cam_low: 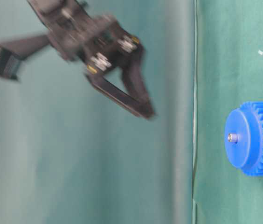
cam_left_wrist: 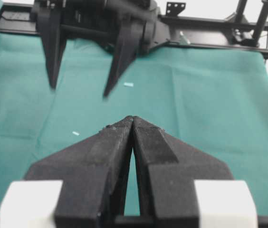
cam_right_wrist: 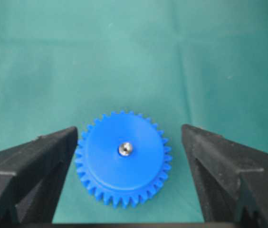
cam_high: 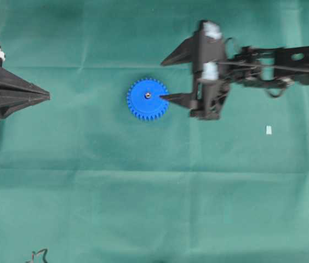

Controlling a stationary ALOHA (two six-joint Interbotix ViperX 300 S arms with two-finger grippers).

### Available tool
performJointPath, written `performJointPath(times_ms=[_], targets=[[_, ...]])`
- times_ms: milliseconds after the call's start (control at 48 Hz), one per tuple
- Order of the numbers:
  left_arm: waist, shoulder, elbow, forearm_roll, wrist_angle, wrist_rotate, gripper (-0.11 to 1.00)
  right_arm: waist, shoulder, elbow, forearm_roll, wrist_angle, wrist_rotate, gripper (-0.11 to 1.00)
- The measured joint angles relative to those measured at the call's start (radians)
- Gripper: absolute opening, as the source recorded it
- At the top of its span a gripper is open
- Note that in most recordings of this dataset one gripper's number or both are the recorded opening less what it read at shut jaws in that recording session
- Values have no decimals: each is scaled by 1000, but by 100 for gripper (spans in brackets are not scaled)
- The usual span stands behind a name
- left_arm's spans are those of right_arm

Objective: Insert the shaft into the center hole of the gear.

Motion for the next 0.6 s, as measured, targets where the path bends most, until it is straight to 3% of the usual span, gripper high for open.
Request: performJointPath(times_ms=[605], targets=[[0, -5, 2, 0, 23, 0, 0, 3, -532, 357, 2, -3, 5, 93]])
